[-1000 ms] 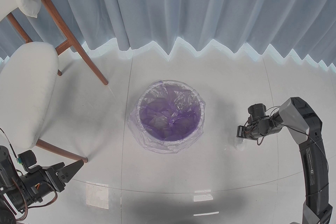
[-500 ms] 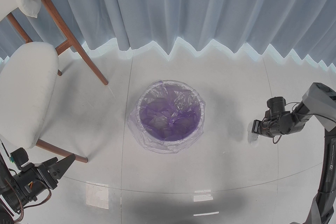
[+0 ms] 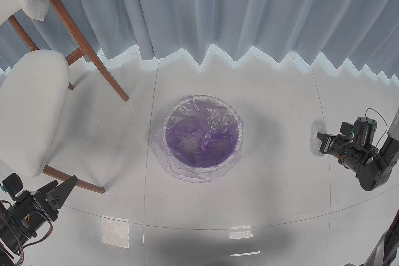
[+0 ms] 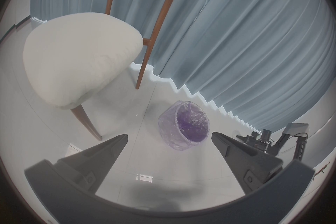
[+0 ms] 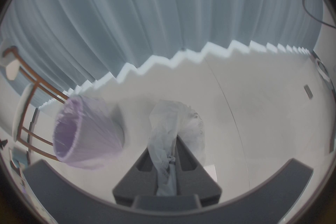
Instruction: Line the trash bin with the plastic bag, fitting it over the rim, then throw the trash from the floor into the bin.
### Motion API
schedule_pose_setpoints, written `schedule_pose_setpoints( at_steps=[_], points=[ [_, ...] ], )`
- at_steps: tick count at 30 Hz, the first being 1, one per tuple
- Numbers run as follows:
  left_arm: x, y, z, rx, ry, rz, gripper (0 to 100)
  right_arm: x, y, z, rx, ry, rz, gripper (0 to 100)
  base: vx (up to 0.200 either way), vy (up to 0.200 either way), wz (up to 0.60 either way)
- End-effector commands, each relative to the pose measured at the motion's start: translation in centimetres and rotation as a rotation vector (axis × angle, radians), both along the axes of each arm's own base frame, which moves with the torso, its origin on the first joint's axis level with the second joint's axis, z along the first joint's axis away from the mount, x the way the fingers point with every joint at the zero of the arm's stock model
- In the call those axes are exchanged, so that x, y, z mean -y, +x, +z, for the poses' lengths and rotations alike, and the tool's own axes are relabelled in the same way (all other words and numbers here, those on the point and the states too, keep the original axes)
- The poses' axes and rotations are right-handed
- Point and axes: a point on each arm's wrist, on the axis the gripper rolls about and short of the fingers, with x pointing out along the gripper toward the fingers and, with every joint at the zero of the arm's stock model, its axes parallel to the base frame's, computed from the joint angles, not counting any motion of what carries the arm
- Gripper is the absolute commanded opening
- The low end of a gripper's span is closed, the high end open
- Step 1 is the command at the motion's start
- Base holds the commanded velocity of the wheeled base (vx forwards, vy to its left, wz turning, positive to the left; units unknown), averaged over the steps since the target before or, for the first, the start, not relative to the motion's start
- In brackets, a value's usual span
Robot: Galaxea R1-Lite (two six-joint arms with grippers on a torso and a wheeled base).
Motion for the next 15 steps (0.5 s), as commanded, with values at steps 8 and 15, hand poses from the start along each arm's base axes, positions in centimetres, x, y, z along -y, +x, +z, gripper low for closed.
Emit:
schedule_pose_setpoints(
  at_steps=[8,15],
  points=[
    [-1.1,-1.8,0.5,0.102,-0.001,0.141,100,-7.4,-4.1,2.7,0.251,-0.024,0.363,0,0.0,0.0,0.0],
    [-1.4,-2.8,0.3,0.104,0.004,0.188,100,-12.5,-1.7,1.9,0.308,-0.03,0.554,0,0.0,0.0,0.0]
  ],
)
